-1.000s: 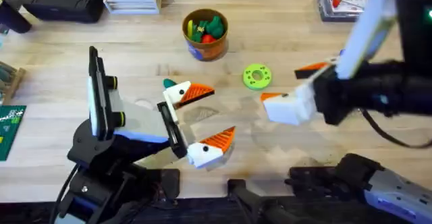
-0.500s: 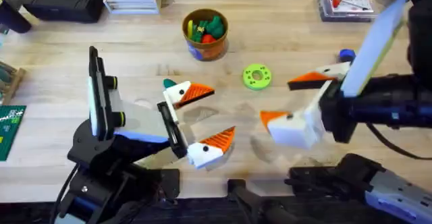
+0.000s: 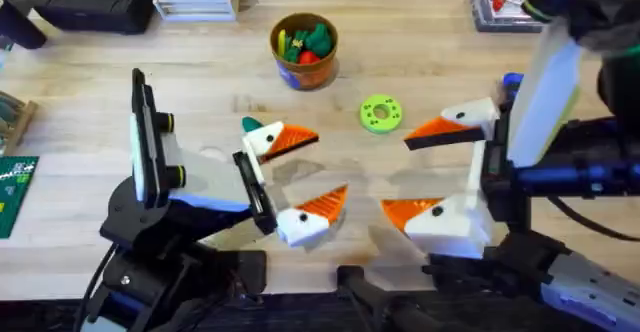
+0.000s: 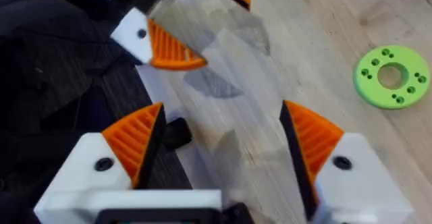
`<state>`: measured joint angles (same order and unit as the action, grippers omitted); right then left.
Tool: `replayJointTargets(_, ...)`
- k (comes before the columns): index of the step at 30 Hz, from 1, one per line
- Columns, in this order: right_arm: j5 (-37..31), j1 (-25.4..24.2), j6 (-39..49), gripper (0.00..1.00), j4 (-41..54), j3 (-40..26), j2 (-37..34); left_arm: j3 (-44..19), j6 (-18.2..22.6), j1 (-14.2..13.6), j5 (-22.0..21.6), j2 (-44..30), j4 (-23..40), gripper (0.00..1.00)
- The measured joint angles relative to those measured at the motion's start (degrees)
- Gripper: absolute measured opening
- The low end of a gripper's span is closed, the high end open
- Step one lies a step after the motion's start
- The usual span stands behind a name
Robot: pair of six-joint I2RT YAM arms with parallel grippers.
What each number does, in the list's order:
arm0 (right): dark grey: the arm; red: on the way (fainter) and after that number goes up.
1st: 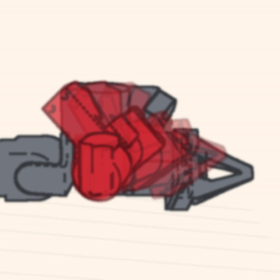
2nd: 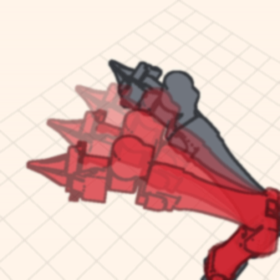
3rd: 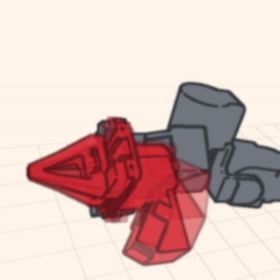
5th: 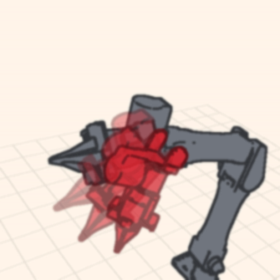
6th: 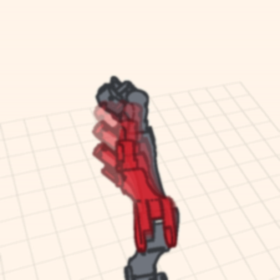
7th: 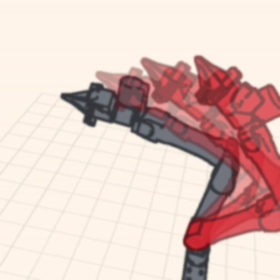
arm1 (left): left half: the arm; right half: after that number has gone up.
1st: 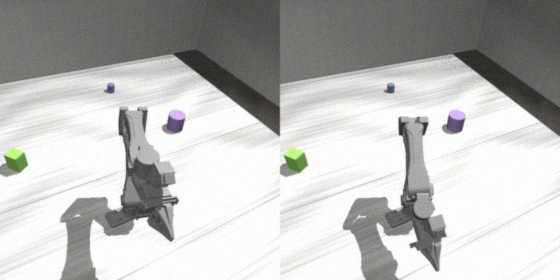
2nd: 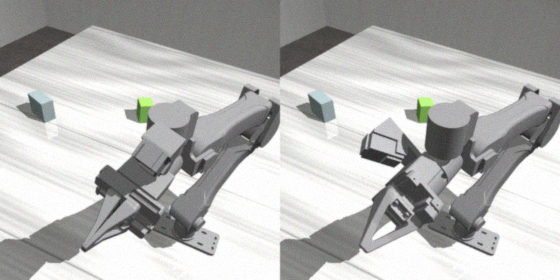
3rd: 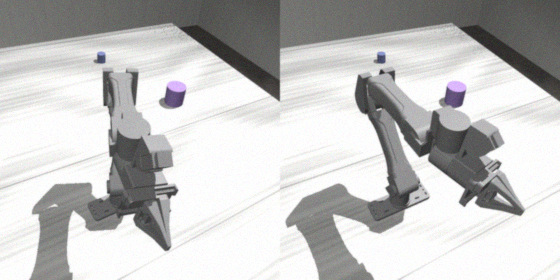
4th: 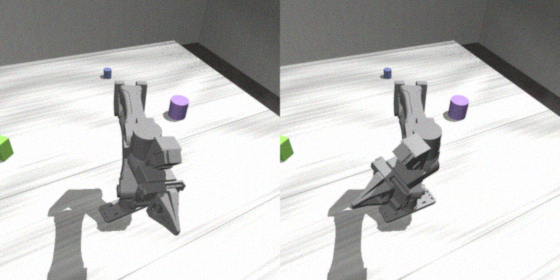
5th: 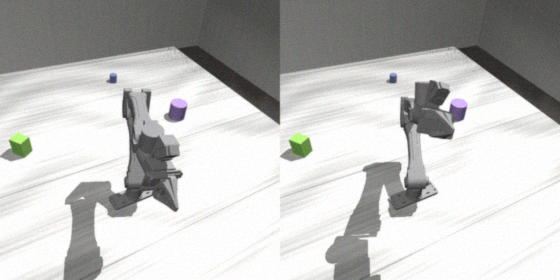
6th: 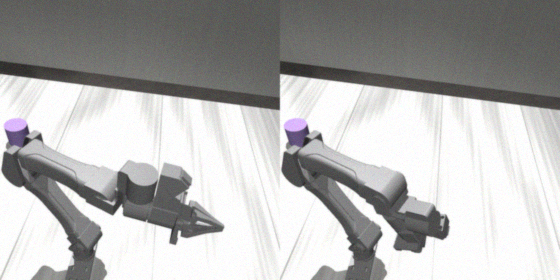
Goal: Pick up the gripper from the table and insert it into the empty holder that is missing its gripper. Then pick up a screw, insert it into the mounting hole, and use the screwdriver to tighten it. Finally, clean up the table by picking up the vegetable and placing it into the bucket.
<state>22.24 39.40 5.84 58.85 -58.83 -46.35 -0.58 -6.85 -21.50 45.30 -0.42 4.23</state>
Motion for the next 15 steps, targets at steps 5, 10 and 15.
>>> replayJointTargets(5,0.2,0.0,0.4,0.994,0.0,0.0,0.0,0.0,0.3,0.0,0.0,0.0,0.0,0.26)
replayJointTargets(10,-0.1,0.0,0.6,0.993,0.0,0.0,0.0,0.0,0.5,0.0,0.0,0.0,0.0,0.005)
replayJointTargets(15,-3.5,-0.1,-0.1,0.993,0.0,0.0,0.0,0.0,0.5,0.0,0.0,0.0,0.0,0.005)
